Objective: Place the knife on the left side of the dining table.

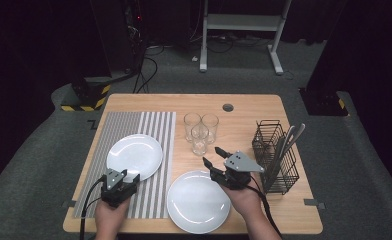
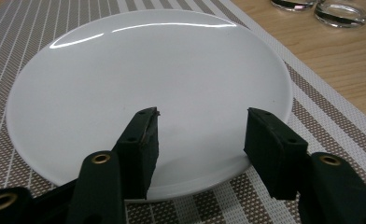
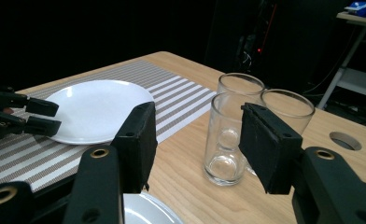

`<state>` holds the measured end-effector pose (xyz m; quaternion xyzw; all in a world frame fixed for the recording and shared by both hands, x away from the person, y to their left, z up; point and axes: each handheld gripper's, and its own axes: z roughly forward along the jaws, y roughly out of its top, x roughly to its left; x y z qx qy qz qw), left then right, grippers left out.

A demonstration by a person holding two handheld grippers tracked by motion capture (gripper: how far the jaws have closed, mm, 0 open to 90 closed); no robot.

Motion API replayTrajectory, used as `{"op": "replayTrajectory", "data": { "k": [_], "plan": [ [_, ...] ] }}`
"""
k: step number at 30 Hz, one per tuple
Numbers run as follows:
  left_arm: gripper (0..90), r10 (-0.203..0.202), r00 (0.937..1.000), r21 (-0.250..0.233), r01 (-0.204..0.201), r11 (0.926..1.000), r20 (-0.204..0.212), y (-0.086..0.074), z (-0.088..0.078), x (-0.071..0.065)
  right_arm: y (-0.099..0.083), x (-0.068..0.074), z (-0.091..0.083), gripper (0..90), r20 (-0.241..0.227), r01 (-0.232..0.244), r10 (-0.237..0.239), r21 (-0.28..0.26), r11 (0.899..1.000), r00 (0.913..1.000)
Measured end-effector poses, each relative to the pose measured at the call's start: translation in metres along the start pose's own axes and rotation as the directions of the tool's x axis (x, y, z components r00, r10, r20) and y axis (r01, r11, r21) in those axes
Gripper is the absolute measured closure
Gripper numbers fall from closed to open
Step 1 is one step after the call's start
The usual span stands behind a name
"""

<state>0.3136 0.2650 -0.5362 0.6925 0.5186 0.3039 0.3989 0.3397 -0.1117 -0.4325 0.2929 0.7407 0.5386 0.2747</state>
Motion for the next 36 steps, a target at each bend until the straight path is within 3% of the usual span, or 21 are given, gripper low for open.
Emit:
{"op": "replayTrajectory", "data": {
  "k": [26, 36],
  "plan": [
    [38.3, 0.006, 0.9998, 0.011, -0.006, 0.9999, 0.017, 0.0, 0.001, 0.0, 0.012, -0.015, -0.023, 46.7, 0.071, 0.02, -0.015, -0.073, 0.997, 0.9973],
    [37.5, 0.006, 0.9998, 0.012, -0.007, 0.9999, 0.021, 0.0, 0.001, 0.0, 0.019, -0.026, -0.031, 46.9, 0.121, -0.004, 0.015, -0.093, 0.996, 0.9926]
  ]
}}
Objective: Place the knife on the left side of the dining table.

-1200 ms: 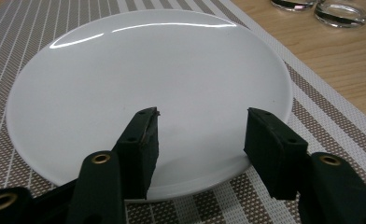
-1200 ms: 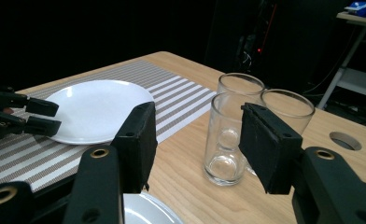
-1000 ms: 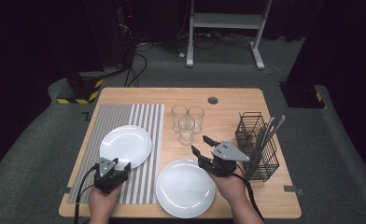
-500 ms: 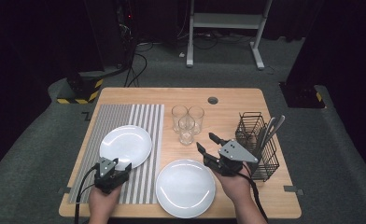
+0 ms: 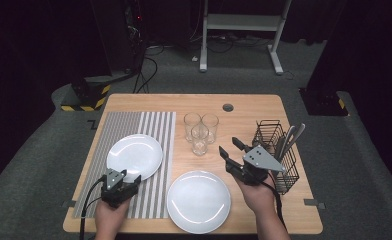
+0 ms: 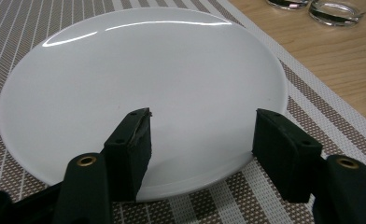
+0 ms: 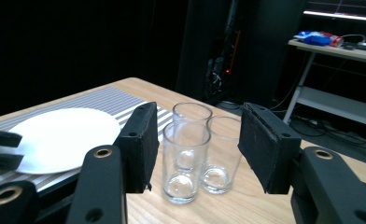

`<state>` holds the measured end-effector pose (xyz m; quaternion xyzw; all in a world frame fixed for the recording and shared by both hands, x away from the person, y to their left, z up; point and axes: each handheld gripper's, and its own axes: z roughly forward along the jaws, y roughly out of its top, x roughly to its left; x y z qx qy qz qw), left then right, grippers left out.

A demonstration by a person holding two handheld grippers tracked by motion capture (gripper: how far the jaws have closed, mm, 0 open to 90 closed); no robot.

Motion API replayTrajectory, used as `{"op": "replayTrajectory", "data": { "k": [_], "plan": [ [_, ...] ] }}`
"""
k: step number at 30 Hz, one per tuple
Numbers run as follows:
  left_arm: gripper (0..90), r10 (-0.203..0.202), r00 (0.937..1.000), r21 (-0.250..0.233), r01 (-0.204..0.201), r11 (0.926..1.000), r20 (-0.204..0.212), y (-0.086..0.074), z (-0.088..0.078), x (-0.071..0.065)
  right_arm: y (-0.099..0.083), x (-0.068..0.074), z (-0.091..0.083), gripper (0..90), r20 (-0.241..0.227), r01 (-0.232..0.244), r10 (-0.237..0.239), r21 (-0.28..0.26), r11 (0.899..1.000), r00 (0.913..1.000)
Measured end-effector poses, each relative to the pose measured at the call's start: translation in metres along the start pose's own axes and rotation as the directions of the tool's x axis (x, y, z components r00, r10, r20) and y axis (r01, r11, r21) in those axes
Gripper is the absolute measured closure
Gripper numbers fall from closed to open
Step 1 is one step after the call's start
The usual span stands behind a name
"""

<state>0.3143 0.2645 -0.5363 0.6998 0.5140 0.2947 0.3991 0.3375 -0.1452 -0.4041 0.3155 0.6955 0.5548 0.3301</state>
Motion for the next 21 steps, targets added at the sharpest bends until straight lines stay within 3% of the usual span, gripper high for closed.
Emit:
{"op": "replayTrajectory", "data": {
  "k": [11, 21],
  "plan": [
    [37.5, 0.001, 1.0, 0.002, -0.001, 1.0, 0.002, 0.0, 0.0, 0.0, 0.008, -0.013, -0.011, 47.7, 0.045, 0.025, -0.024, -0.018, 1.0, 0.9987],
    [37.8, 0.0, 1.0, 0.004, 0.0, 1.0, 0.007, 0.0, 0.0, 0.0, 0.012, -0.028, -0.022, 46.4, 0.077, 0.011, -0.008, -0.037, 0.999, 0.997]
  ]
}}
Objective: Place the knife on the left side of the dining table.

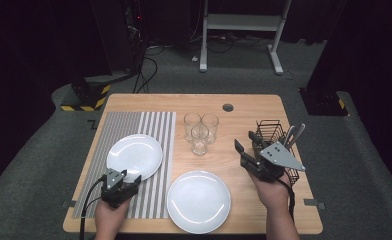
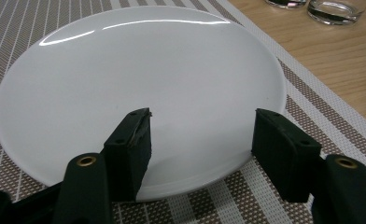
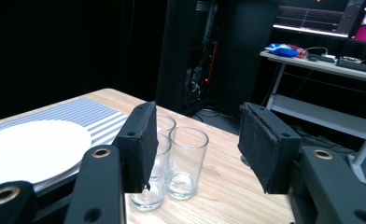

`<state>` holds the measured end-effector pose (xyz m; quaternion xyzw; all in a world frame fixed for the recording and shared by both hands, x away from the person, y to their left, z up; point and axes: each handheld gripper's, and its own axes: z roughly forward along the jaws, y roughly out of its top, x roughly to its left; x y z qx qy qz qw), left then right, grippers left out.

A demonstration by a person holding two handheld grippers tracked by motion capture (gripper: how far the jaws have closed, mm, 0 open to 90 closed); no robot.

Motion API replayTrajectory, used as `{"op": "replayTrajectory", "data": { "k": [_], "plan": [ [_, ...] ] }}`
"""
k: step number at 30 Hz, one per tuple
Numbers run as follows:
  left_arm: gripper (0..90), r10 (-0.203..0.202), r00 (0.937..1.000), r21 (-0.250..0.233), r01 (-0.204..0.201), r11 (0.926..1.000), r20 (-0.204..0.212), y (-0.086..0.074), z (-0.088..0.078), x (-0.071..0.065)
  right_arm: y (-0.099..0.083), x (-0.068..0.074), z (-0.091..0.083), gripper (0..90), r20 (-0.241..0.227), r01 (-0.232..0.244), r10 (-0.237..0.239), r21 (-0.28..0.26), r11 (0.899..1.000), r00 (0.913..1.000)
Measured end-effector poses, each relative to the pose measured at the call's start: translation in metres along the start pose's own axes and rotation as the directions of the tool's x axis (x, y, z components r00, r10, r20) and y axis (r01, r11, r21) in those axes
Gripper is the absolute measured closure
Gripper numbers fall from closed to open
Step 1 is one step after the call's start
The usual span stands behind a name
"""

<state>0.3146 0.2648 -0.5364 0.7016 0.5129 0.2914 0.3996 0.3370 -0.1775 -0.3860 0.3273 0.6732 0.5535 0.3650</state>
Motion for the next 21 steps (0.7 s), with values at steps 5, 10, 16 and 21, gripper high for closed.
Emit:
{"op": "replayTrajectory", "data": {
  "k": [5, 10, 16, 21],
  "plan": [
    [37.8, 0.0, 1.0, -0.001, 0.0, 1.0, 0.001, 0.0, 0.0, 0.0, 0.001, -0.008, -0.004, 46.3, 0.02, -0.012, 0.012, -0.007, 1.0, 0.9997],
    [37.9, 0.001, 1.0, 0.0, -0.001, 1.0, 0.003, 0.0, 0.0, 0.0, 0.001, -0.014, -0.007, 46.3, 0.036, -0.023, 0.023, -0.011, 1.0, 0.9991],
    [37.9, 0.001, 1.0, 0.0, -0.001, 1.0, 0.004, 0.0, 0.0, 0.0, -0.001, -0.019, -0.007, 47.2, 0.049, -0.031, 0.031, -0.003, 1.0, 0.9983],
    [38.0, 0.001, 1.0, 0.0, -0.001, 1.0, 0.008, 0.0, 0.0, 0.0, -0.005, -0.023, -0.005, 49.5, 0.059, -0.042, 0.041, 0.02, 0.999, 0.9974]
  ]
}}
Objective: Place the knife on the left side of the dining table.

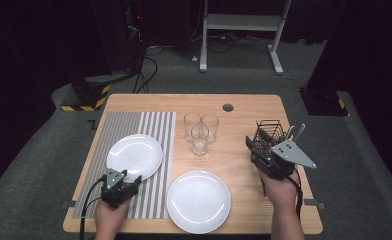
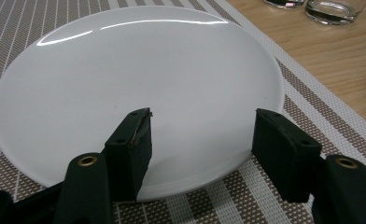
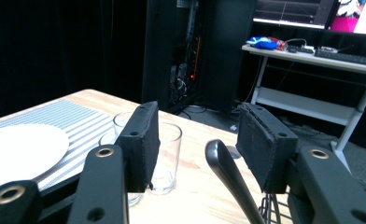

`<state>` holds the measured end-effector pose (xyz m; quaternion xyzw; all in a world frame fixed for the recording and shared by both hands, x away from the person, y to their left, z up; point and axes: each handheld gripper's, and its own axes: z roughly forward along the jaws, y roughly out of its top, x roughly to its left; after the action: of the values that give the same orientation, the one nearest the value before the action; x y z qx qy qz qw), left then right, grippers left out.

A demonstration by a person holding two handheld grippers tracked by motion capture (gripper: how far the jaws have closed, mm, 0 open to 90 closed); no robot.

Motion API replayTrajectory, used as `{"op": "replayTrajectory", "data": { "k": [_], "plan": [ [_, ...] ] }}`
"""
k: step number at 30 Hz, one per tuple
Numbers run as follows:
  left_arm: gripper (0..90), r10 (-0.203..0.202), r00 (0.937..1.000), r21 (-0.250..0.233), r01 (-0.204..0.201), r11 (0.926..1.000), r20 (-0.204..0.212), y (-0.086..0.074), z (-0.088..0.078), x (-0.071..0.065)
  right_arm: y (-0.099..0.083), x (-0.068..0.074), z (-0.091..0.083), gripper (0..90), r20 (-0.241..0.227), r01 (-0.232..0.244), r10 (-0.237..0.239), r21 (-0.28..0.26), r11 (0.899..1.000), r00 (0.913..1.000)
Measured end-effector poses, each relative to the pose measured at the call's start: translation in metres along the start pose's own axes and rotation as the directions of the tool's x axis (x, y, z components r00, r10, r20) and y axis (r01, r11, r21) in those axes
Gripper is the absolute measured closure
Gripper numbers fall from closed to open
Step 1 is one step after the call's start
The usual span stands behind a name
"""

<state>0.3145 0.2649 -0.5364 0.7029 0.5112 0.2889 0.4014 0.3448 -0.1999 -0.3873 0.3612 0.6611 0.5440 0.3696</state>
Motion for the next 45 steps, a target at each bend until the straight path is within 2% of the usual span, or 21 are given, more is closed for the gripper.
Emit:
{"op": "replayTrajectory", "data": {
  "k": [6, 12, 24, 29, 38, 45],
  "plan": [
    [37.9, -0.001, 1.0, 0.0, 0.001, 1.0, 0.006, 0.0001, 0.0003, 0.0007, -0.0034, -0.0031, 0.0019, 56.7, 0.012, -0.008, 0.007, 0.038, 0.999, 0.9999],
    [37.9, -0.002, 0.9999, 0.001, 0.002, 1.0, 0.01, 0.0001, 0.0004, 0.0011, -0.0038, -0.0038, 0.0012, 61.3, 0.022, -0.005, 0.003, 0.054, 0.999, 0.9998],
    [37.7, -0.001, 0.9999, 0.003, 0.001, 1.0, 0.015, 0.0, 0.0003, 0.0009, -0.0053, -0.0007, 0.0039, 69.1, 0.08, 0.014, -0.02, 0.079, 0.997, 0.9966],
    [37.8, -0.001, 0.9999, 0.004, 0.001, 1.0, 0.016, 0.0, 0.0003, 0.0009, -0.0042, -0.0005, 0.0036, 73.1, 0.091, 0.012, -0.019, 0.074, 0.997, 0.9957],
    [37.7, -0.004, 0.9999, 0.004, 0.004, 1.0, 0.017, 0.0, 0.0004, 0.0013, -0.0024, -0.0006, 0.0033, 74.7, 0.101, 0.016, -0.023, 0.064, 0.998, 0.9946],
    [37.8, -0.01, 0.9998, 0.004, 0.01, 0.9999, 0.017, 0.0, 0.0004, 0.0019, 0.0014, -0.0028, -0.0003, 76.4, 0.103, 0.012, -0.014, 0.028, 1.0, 0.9946]
  ]
}}
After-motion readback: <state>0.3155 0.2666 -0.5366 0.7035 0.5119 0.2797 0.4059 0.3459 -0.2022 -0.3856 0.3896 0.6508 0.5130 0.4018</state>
